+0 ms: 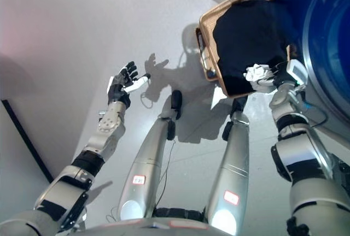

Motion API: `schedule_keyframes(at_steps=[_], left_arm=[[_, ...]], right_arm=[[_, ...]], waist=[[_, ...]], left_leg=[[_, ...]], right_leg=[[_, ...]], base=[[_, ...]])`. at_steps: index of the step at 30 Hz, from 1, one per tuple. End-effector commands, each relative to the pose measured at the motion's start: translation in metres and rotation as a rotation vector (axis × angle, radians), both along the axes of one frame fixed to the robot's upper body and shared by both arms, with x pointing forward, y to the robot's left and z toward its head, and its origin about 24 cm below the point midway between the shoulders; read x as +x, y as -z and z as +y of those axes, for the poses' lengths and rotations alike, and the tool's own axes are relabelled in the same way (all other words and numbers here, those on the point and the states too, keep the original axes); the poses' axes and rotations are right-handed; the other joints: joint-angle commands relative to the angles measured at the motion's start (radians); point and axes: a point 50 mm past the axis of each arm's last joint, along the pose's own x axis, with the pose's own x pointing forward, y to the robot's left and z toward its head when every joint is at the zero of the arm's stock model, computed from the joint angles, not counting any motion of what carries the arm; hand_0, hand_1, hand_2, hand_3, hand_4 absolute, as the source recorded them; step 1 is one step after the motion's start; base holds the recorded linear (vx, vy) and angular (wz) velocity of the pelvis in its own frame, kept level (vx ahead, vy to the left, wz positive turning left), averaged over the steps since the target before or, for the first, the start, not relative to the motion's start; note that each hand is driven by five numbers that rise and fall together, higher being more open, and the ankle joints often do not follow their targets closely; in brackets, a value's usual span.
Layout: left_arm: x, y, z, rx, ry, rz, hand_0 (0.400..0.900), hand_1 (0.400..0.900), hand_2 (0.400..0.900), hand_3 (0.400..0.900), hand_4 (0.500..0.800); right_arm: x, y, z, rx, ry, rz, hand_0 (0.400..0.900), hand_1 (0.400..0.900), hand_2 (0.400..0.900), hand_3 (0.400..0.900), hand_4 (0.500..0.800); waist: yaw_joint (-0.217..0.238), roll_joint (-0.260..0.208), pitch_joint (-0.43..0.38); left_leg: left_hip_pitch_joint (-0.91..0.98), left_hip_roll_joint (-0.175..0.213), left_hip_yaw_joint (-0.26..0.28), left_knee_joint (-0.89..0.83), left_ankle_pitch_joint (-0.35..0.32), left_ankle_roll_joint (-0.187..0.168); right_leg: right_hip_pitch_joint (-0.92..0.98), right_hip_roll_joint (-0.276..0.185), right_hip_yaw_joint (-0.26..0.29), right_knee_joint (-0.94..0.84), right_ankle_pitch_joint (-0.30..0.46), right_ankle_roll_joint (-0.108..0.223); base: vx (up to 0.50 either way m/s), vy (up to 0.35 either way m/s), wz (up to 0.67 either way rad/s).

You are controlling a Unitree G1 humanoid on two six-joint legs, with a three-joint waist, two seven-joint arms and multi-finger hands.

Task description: Put the clothes in the basket into the washing machine.

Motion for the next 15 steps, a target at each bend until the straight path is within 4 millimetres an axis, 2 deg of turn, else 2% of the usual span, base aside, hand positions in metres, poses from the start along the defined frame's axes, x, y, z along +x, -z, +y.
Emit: schedule_keyframes(at_steps=[1,5,8,11,15], left_arm=[[-0.009,0.016,0.033,0.001,-0.144,0.042,0.900,0.900,0.900,0.900,0.800],[-0.011,0.037,0.043,0.030,-0.178,0.157,0.900,0.900,0.900,0.900,0.800],[-0.014,0.045,0.050,0.027,-0.201,0.198,0.900,0.900,0.900,0.900,0.800],[-0.016,0.048,0.053,0.031,-0.204,0.208,0.900,0.900,0.900,0.900,0.800],[-0.016,0.047,0.053,0.022,-0.200,0.192,0.900,0.900,0.900,0.900,0.800]], right_arm=[[-0.010,0.021,0.005,0.321,0.032,-0.167,0.400,0.400,0.400,0.400,0.500],[-0.021,0.052,0.023,0.618,0.038,-0.255,0.400,0.400,0.400,0.400,0.500],[-0.028,0.065,0.033,0.778,0.025,-0.315,0.400,0.400,0.400,0.400,0.500],[-0.038,0.076,0.026,0.935,0.095,-0.384,0.400,0.400,0.400,0.400,0.500],[-0.043,0.072,0.012,1.087,0.185,-0.539,0.400,0.400,0.400,0.400,0.500]], waist=[[-0.033,-0.039,-0.083],[-0.051,-0.063,-0.090],[-0.063,-0.074,-0.101],[-0.068,-0.075,-0.119],[-0.073,-0.068,-0.146]], left_leg=[[0.090,0.048,-0.058,-0.032,-0.065,-0.055],[0.229,0.072,-0.054,-0.121,-0.048,-0.064],[0.316,0.083,-0.047,-0.171,-0.038,-0.072],[0.388,0.091,-0.045,-0.219,-0.030,-0.077],[0.447,0.098,-0.046,-0.278,-0.011,-0.083]], right_leg=[[0.107,-0.033,-0.011,-0.170,0.135,0.040],[0.244,-0.024,-0.034,-0.248,0.145,0.046],[0.330,-0.020,-0.043,-0.298,0.157,0.050],[0.396,-0.015,-0.052,-0.332,0.160,0.052],[0.440,-0.014,-0.061,-0.357,0.163,0.054]], base=[[0.09,-0.044,-0.16],[0.12,-0.045,-0.18],[0.12,-0.047,-0.14],[0.11,-0.043,-0.04],[0.08,-0.043,-0.01]])
